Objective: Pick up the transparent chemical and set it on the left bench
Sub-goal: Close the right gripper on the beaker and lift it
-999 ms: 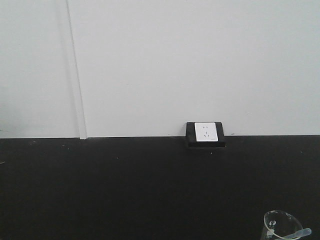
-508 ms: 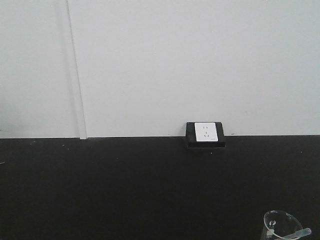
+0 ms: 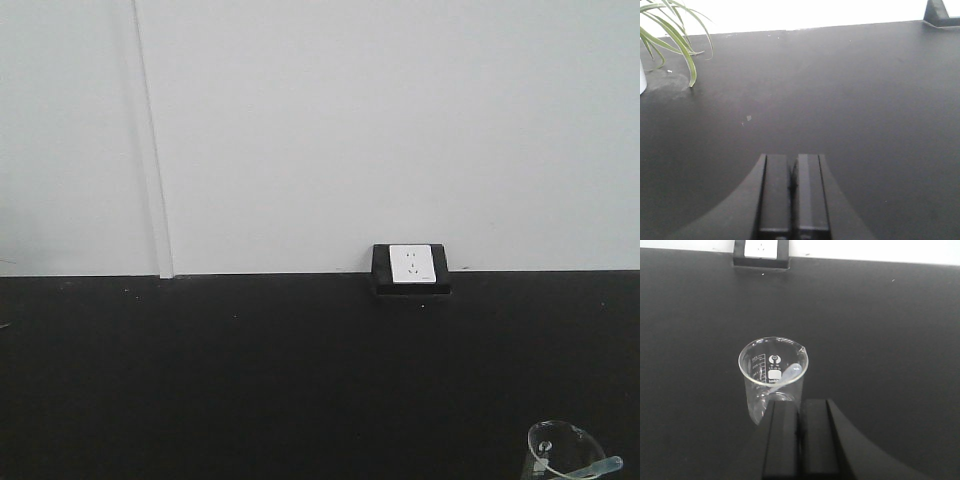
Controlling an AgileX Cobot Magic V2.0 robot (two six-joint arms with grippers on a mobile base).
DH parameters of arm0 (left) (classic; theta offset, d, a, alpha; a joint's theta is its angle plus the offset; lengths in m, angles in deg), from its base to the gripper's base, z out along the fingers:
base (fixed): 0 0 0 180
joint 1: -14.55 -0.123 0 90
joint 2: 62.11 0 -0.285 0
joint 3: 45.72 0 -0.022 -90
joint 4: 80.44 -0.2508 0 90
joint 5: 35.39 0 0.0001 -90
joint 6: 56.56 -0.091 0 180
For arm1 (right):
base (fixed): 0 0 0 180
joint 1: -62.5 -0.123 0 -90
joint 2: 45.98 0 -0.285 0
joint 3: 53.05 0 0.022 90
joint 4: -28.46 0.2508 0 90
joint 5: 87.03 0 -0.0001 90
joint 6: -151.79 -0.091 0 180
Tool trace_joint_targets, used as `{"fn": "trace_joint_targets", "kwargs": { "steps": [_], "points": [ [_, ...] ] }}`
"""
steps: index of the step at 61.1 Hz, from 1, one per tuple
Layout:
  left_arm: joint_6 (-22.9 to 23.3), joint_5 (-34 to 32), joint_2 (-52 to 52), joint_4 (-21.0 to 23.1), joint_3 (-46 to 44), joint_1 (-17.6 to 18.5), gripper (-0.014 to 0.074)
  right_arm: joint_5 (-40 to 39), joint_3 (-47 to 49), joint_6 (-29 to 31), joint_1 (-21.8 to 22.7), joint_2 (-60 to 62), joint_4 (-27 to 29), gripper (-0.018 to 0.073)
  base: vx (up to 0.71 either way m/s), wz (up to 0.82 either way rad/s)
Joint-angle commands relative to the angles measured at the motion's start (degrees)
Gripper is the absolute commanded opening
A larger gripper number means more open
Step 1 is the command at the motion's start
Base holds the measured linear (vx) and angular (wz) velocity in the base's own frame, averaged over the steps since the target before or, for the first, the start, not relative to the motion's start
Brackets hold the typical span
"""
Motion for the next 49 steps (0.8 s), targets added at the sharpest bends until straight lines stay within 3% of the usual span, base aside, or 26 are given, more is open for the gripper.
{"fn": "trace_joint_targets", "kwargs": {
  "steps": [1,13,20,28,49],
  "points": [
    [0.4,-4.5,-1.1,0.0,0.9,0.1,-0.0003,-9.5,2.0,-1.4,0.3,-4.6,0.1,0.0262,0.00,0.00],
    [0.4,-4.5,-1.1,0.0,0.9,0.1,-0.0003,-19.0,2.0,-1.5,0.3,-14.3,0.1,0.0499,0.00,0.00],
    [0.4,-4.5,-1.1,0.0,0.9,0.1,-0.0003,-26.3,2.0,-1.2,0.3,-19.2,-0.2,0.0550,0.00,0.00],
    [0.4,-4.5,-1.1,0.0,0.9,0.1,-0.0003,-33.1,2.0,-1.2,0.3,-25.0,-0.2,0.0533,0.00,0.00],
    [0.4,-4.5,-1.1,0.0,0.9,0.1,-0.0003,-42.2,2.0,-1.1,0.3,-33.0,-0.1,0.0405,0.00,0.00]
  ]
}}
